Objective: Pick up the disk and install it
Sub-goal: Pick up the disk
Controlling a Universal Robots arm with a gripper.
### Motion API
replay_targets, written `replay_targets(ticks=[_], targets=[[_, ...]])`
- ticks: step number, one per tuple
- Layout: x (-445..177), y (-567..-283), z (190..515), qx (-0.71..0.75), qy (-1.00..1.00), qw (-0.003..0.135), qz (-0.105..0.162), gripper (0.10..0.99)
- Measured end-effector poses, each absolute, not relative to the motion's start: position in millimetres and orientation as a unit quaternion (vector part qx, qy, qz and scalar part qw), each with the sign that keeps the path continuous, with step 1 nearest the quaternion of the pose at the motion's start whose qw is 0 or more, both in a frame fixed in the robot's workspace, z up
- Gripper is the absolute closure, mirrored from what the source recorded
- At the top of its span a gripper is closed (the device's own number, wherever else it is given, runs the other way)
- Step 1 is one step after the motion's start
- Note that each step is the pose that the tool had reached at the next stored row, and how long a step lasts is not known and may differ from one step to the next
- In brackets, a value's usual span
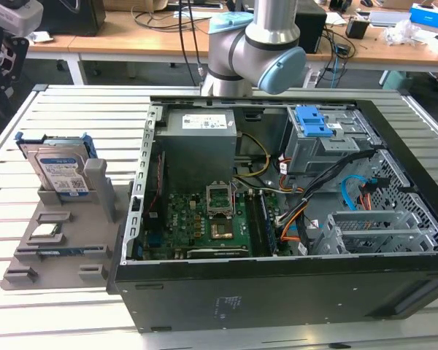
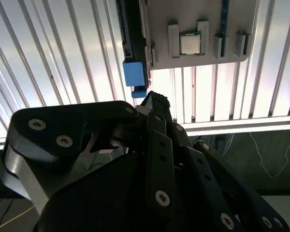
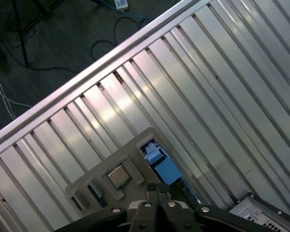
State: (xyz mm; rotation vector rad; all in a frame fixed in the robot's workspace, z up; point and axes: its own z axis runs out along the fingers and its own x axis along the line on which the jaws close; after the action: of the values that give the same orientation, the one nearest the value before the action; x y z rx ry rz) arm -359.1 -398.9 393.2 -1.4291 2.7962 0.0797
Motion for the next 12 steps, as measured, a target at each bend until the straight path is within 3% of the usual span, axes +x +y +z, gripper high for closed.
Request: replay_targets(ticks=[12], targets=[[-359.1, -398.9, 393.3, -0.534, 0.845, -0.002, 0.025, 0.98]])
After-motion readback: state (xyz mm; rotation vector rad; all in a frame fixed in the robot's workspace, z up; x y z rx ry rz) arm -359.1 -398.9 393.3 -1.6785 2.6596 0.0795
